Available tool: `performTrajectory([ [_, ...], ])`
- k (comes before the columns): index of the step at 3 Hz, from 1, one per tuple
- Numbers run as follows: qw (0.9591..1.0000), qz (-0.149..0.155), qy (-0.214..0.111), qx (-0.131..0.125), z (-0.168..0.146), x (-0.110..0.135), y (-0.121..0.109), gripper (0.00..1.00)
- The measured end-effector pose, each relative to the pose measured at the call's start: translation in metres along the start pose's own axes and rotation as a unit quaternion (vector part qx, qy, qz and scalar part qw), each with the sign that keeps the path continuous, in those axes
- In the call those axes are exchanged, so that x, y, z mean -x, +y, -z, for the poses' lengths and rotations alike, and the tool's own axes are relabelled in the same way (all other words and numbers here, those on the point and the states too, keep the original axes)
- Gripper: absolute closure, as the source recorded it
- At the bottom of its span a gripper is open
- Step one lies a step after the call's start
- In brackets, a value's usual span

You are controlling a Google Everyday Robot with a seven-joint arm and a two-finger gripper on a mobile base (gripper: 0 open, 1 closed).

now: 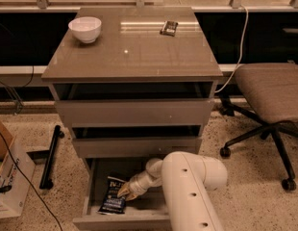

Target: Pick blue chip bag from bottom drawer and place on counter

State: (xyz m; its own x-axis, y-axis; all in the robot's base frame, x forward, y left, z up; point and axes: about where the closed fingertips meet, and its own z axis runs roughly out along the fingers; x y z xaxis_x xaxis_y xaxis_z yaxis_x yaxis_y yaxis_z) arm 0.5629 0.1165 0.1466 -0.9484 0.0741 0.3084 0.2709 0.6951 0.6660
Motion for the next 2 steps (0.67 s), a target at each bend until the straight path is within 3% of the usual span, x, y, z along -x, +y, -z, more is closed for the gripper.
performTrajectory([
  [1, 0.9999, 0.008, -0.009, 0.005, 0.015, -0.014, 0.010, 1.00],
  [2, 0.9972, 0.049, -0.041, 0.038, 0.065, -0.039, 0.045, 1.00],
])
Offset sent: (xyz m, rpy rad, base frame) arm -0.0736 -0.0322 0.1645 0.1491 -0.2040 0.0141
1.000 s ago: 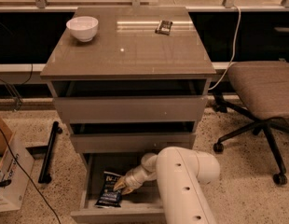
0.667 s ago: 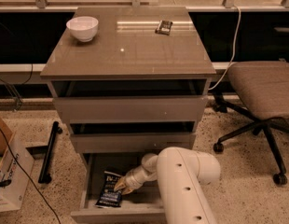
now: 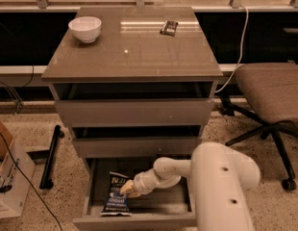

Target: Pick blue chip bag from bottom drawer and place on counter

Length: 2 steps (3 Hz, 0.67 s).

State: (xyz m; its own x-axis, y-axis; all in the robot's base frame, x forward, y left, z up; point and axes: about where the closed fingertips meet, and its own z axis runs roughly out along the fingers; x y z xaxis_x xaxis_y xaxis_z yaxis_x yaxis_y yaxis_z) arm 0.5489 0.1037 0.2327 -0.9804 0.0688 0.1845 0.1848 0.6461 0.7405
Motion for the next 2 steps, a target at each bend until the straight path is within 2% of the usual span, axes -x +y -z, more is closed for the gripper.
performTrajectory([
  [1, 0.9970, 0.060, -0.022, 0.043, 0.059, -0.039, 0.038, 1.00],
  [2, 0.9903, 0.116, -0.025, 0.073, 0.125, -0.093, 0.072, 1.00],
])
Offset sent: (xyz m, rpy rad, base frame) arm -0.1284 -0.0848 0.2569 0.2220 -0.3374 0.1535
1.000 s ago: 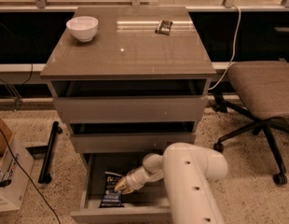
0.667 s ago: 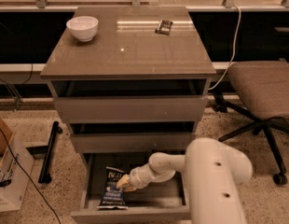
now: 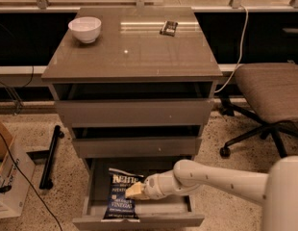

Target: Pick blue chip bag from bottom drawer and place on counter

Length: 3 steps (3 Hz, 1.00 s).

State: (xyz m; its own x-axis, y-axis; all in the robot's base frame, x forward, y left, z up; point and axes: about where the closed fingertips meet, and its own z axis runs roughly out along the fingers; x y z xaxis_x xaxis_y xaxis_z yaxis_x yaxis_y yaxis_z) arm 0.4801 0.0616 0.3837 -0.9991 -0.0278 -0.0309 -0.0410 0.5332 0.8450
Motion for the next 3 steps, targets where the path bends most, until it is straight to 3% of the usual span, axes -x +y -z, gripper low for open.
performTrajectory([
  [1, 0.9998, 0.019, -0.007, 0.004, 0.053, -0.032, 0.054, 1.00],
  [2, 0.9993, 0.003, -0.018, -0.033, 0.115, -0.019, 0.125, 1.00],
  [3, 0.9955, 0.019, -0.048, -0.079, 0.172, 0.027, 0.190, 1.00],
])
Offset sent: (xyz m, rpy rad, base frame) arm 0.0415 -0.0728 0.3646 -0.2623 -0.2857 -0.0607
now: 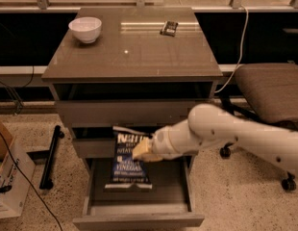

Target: Pick blue chip bag from bottom drawer and place on counter

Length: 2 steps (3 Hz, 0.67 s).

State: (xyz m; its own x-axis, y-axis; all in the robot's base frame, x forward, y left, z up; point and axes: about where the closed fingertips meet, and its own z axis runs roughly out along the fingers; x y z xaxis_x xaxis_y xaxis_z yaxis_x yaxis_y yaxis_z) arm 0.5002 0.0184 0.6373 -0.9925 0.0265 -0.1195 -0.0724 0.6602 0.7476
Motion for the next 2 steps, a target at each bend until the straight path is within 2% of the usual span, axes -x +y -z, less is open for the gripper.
performTrajectory([
  [1, 0.9961, 0.048, -0.038, -0.064, 0.063, 0.055, 0.076, 1.00],
  [2, 0.9928, 0.073, -0.062, -0.073, 0.087, 0.067, 0.127, 1.00],
])
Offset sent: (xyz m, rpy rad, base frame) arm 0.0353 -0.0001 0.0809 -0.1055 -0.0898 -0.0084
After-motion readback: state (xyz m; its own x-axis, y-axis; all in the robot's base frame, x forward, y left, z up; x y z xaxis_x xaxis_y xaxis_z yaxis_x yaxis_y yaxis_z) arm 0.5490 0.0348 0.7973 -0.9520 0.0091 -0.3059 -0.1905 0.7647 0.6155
